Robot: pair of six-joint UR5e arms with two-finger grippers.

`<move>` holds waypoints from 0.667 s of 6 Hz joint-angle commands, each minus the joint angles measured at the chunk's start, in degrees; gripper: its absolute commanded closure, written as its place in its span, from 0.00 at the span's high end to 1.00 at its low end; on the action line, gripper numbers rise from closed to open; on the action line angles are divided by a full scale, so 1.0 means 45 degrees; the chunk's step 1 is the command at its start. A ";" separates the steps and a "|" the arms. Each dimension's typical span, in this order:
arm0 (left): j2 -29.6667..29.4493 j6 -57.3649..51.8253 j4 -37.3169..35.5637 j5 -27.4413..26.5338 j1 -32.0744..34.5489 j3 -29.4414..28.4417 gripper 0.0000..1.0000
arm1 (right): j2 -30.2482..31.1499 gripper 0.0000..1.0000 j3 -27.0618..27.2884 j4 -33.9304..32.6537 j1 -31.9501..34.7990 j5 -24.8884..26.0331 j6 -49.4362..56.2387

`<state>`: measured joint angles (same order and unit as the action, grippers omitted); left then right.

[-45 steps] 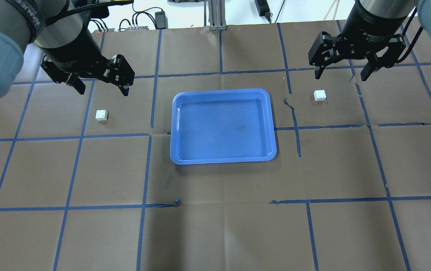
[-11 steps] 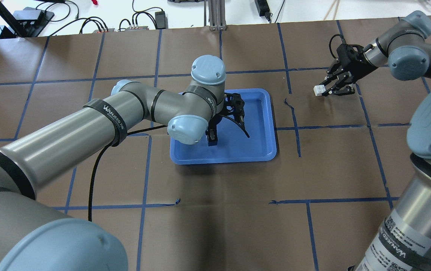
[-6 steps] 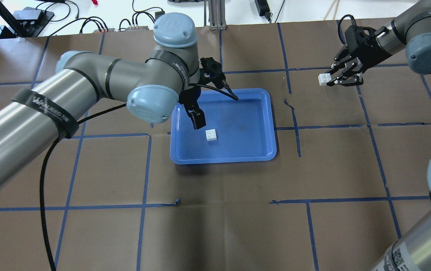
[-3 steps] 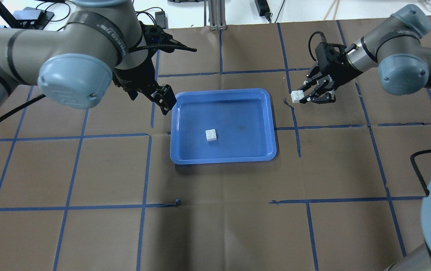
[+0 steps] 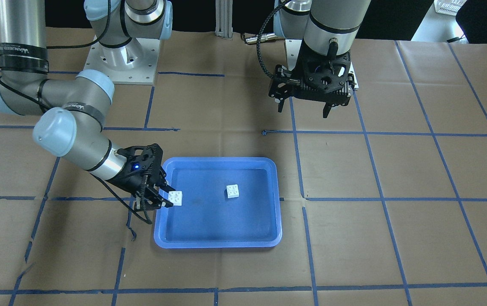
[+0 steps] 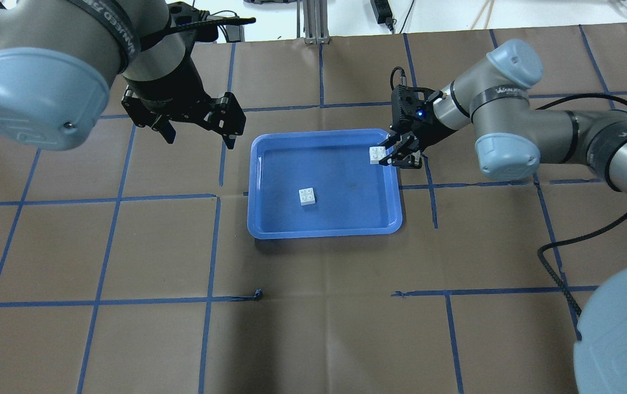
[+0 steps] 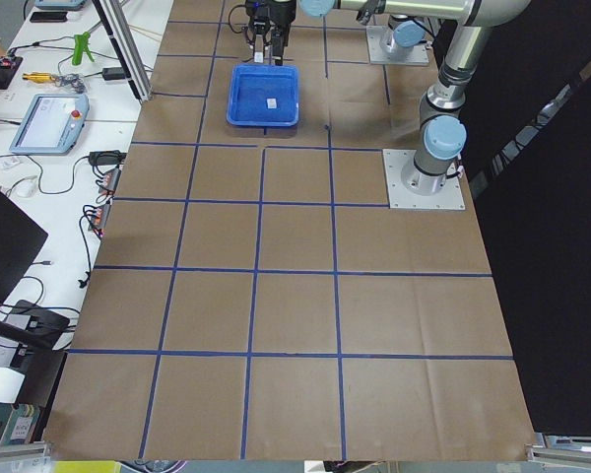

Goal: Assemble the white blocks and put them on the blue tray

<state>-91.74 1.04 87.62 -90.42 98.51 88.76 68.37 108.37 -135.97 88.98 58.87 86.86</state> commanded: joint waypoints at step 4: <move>0.0250 0.0081 0.0138 0.0210 -0.0621 -0.0135 1.00 | -0.1695 0.33 0.0879 -0.3789 0.1945 0.0120 -0.2389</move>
<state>-90.72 1.46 88.17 -89.62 96.04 88.20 61.85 112.20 -152.00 97.03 59.33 76.80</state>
